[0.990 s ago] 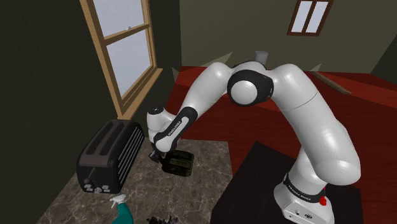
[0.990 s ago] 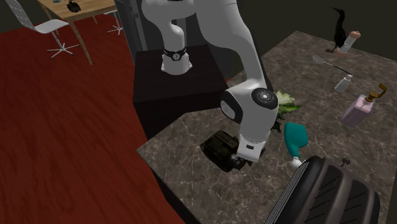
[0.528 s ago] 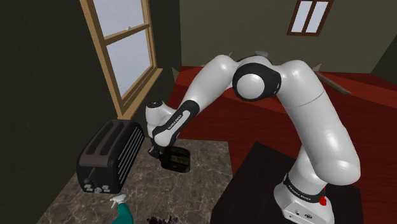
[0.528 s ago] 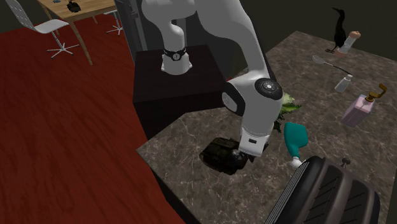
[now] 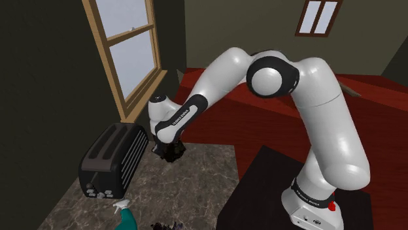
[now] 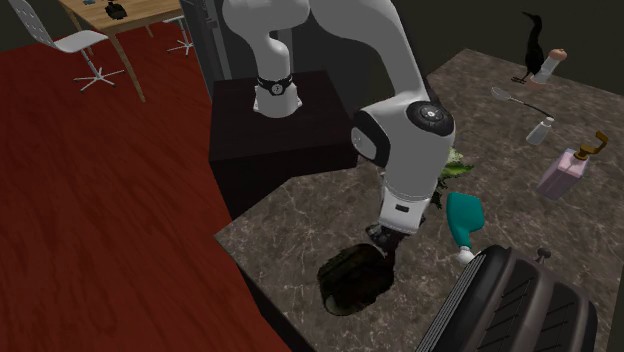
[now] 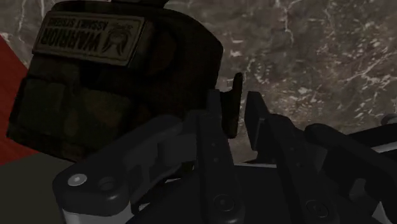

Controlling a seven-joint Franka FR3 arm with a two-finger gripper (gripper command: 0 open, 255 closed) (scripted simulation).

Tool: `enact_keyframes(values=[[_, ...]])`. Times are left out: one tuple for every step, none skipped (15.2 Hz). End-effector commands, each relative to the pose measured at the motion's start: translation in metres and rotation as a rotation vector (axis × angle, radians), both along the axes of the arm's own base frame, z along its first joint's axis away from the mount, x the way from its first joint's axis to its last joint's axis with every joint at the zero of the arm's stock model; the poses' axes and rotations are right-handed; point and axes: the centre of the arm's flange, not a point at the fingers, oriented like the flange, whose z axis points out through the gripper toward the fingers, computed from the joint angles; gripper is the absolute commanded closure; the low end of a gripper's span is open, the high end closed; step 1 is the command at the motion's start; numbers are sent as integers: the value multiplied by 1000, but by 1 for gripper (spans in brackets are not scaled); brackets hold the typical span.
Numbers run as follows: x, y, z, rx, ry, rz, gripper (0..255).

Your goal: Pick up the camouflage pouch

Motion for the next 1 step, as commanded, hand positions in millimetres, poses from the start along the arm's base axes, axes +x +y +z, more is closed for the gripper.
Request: enact_keyframes(values=[[1, 0, 5, 0, -3, 0, 255]])
